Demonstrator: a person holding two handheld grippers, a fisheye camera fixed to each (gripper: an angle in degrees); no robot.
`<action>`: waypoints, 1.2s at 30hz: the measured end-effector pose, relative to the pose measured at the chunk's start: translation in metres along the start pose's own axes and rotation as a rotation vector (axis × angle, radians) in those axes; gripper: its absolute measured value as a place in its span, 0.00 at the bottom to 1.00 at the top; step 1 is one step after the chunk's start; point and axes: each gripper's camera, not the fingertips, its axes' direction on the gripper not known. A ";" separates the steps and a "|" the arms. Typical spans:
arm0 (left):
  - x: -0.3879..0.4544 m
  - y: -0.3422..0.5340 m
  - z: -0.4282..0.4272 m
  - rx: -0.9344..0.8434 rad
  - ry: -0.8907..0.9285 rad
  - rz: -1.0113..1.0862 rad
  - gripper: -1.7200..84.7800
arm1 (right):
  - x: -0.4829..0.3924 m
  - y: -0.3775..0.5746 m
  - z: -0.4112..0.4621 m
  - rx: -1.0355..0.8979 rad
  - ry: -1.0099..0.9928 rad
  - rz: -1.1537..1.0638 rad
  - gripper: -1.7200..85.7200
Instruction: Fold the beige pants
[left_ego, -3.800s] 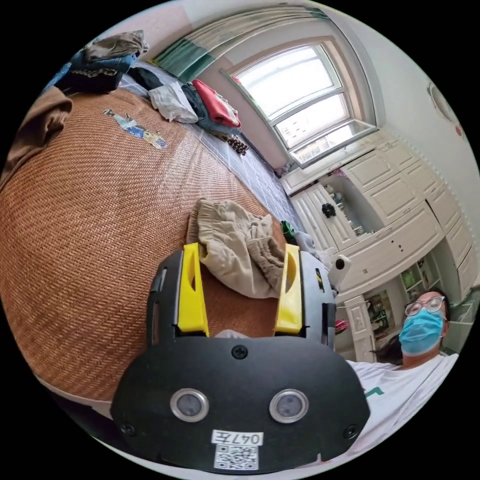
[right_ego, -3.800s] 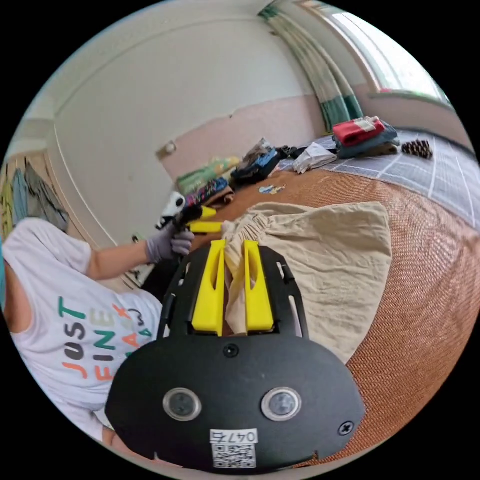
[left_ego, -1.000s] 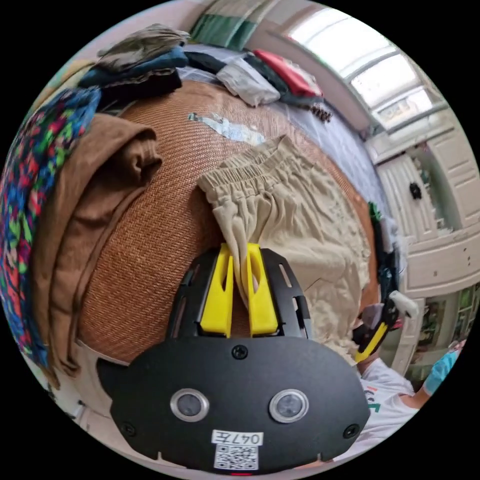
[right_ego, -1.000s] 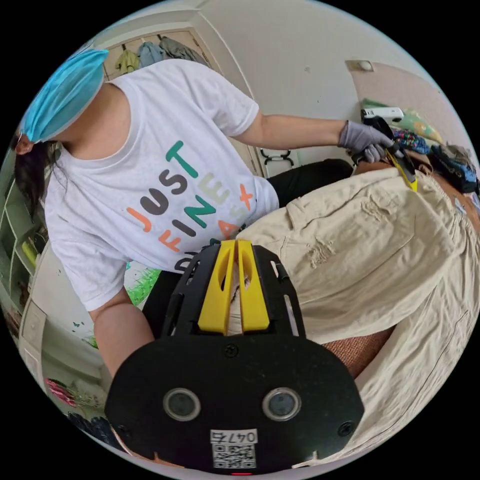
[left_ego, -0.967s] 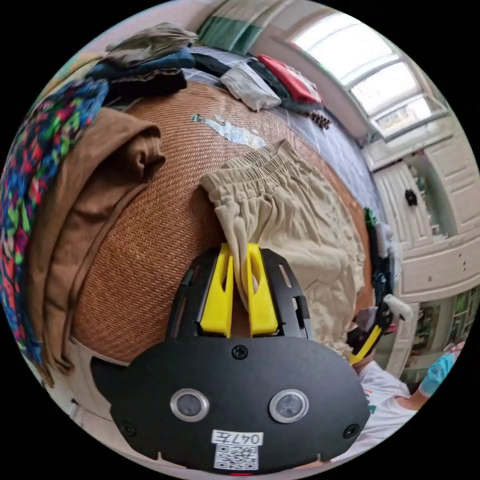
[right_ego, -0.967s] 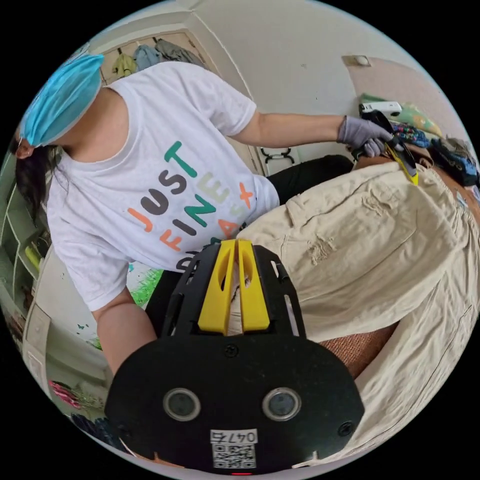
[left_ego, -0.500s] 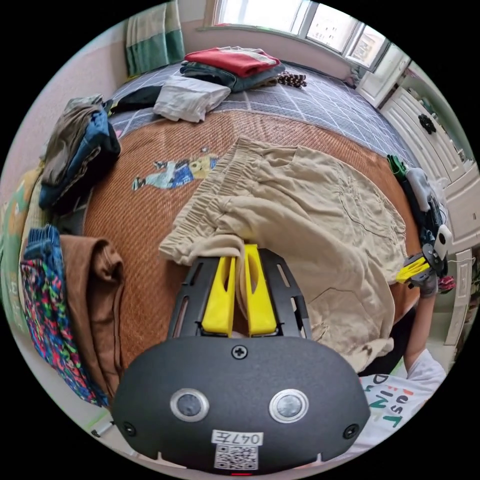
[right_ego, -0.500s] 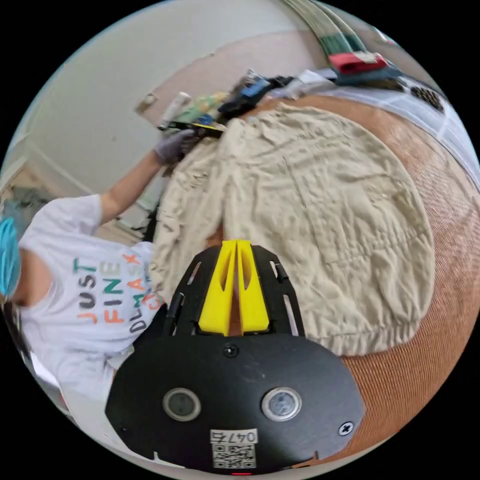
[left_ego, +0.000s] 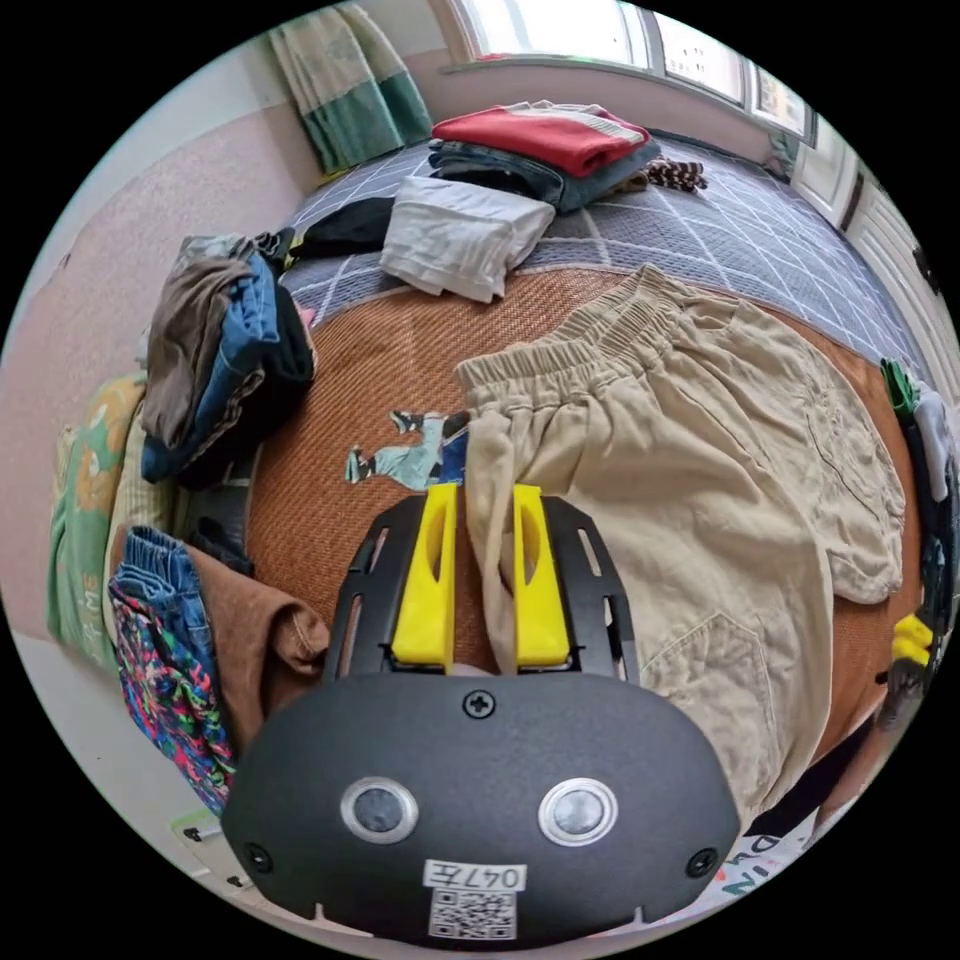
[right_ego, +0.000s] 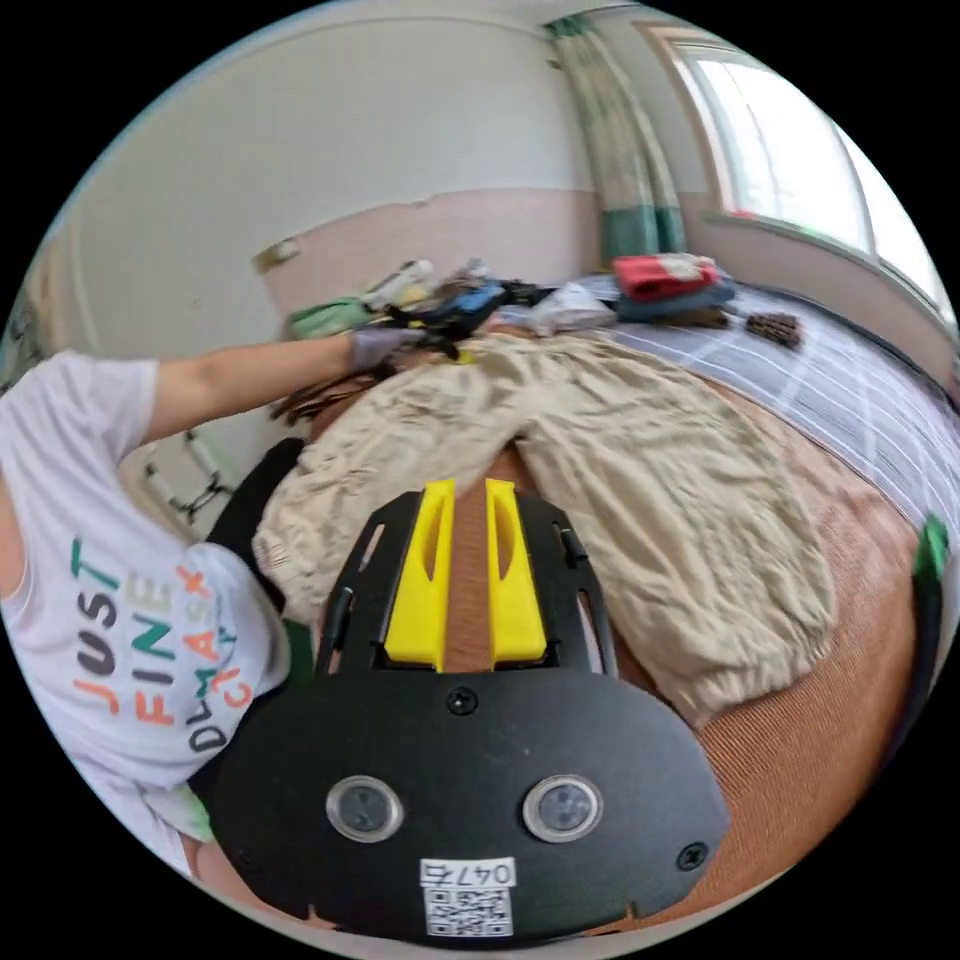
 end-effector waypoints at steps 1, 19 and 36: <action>-0.017 0.013 -0.002 0.001 0.040 -0.020 0.14 | -0.019 -0.009 0.009 -0.036 -0.085 -0.058 0.10; -0.049 0.253 -0.029 0.001 0.586 -0.051 0.03 | -0.031 -0.031 -0.053 -0.195 -0.258 -0.080 0.02; -0.130 0.316 -0.049 0.111 0.775 -0.177 0.09 | -0.124 -0.089 -0.104 -0.142 0.311 -0.107 0.06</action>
